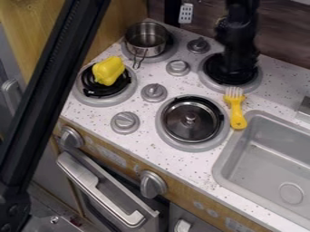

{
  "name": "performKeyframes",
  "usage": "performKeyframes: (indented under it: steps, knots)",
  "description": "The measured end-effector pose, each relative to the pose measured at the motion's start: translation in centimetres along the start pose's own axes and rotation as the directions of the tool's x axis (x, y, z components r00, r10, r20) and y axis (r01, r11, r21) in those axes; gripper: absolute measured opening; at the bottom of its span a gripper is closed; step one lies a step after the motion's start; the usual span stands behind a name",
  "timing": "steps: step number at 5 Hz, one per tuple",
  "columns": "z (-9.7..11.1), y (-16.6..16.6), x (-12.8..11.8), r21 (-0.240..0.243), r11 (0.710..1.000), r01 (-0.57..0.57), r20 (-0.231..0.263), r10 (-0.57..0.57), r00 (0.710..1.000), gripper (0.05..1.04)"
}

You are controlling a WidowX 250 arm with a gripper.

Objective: Put the yellow brush in between the bottom right burner and top right burner

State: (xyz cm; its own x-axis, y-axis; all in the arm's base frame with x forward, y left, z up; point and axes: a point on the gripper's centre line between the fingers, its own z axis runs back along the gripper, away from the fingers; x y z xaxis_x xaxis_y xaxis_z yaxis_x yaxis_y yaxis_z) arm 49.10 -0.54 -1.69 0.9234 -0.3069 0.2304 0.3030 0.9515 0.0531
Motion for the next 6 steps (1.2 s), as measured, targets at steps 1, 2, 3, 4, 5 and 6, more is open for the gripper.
performKeyframes:
  steps: [1, 2, 3, 4, 5, 6]
  knots:
    - [-0.4, -0.9, -2.8, -0.021, 0.998, -0.058, -0.066, 0.057, 0.996, 0.213]
    - [2.1, -1.8, -4.0, 0.001, 0.985, -0.175, -0.047, 0.174, 0.984, 0.461]
    - [2.6, -3.6, -4.5, 0.031, 0.949, -0.312, -0.103, 0.314, 0.944, 0.785]
    - [3.4, -4.4, -3.1, 0.023, 0.912, -0.410, -0.110, 0.409, 0.906, 0.996]
    - [1.4, -5.1, -3.0, 0.044, 0.894, -0.445, -0.187, 0.445, 0.876, 1.001]
    - [-0.2, -6.2, -2.7, 0.049, 0.892, -0.450, -0.229, 0.448, 0.864, 1.001]
